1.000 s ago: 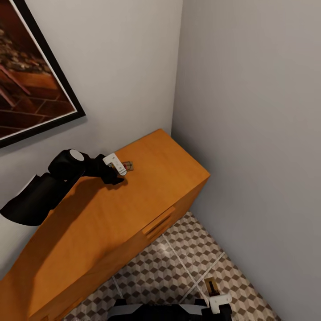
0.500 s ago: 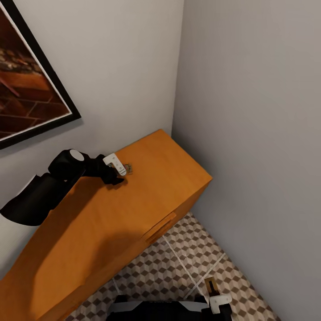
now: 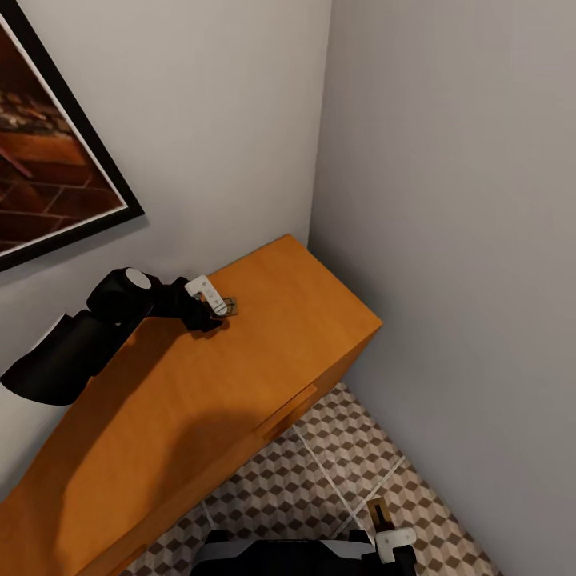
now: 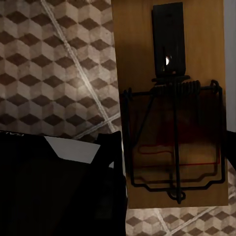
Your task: Take the four mousetraps from the cabinet in the bathroom and place them on the bathroom floor. Make sure all four end up on the same floor surface, and ensure that at least two of them are either under or directly next to the same bathroom sink.
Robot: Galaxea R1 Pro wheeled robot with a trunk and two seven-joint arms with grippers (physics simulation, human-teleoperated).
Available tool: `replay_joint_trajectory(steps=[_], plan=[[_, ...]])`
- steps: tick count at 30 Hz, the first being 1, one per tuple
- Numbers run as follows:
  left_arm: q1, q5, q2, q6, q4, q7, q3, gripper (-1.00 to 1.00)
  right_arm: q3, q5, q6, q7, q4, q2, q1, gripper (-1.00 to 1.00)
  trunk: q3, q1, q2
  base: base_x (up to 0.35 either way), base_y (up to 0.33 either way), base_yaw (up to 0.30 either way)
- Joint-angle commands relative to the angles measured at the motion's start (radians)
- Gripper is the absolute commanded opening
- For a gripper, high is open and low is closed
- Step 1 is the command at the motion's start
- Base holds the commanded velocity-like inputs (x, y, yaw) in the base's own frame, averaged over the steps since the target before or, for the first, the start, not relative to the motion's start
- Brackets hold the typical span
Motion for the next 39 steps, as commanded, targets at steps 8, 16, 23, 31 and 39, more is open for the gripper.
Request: replay_joint_trajectory(steps=[8,16,23,31,39], plan=[[-0.001,-0.011,0.001,0.003,-0.001,-0.010,-0.002,1.00,0.009,-0.006,-0.001,-0.007,0.000,0.000,0.000,-1.00,-0.001,0.001,-0.002,0.000,0.000,0.000],[-0.001,-0.011,0.001,0.003,-0.001,-0.010,-0.002,1.00,0.009,-0.006,-0.001,-0.007,0.000,0.000,0.000,-1.00,-0.001,0.001,-0.002,0.000,0.000,0.000],[-0.001,-0.011,0.001,0.003,-0.001,-0.010,-0.003,1.00,0.009,-0.006,-0.001,-0.007,0.000,0.000,0.000,-1.00,-0.002,0.001,-0.002,0.000,0.000,0.000],[-0.001,-0.011,0.001,0.003,-0.001,-0.010,-0.003,1.00,0.009,-0.006,-0.001,-0.007,0.000,0.000,0.000,-1.00,-0.009,0.001,-0.002,0.000,0.000,0.000],[-0.001,-0.011,0.001,0.002,0.000,-0.010,-0.004,1.00,0.009,-0.006,-0.001,-0.007,0.000,0.000,0.000,-1.00,-0.016,0.001,-0.002,0.000,0.000,0.000]])
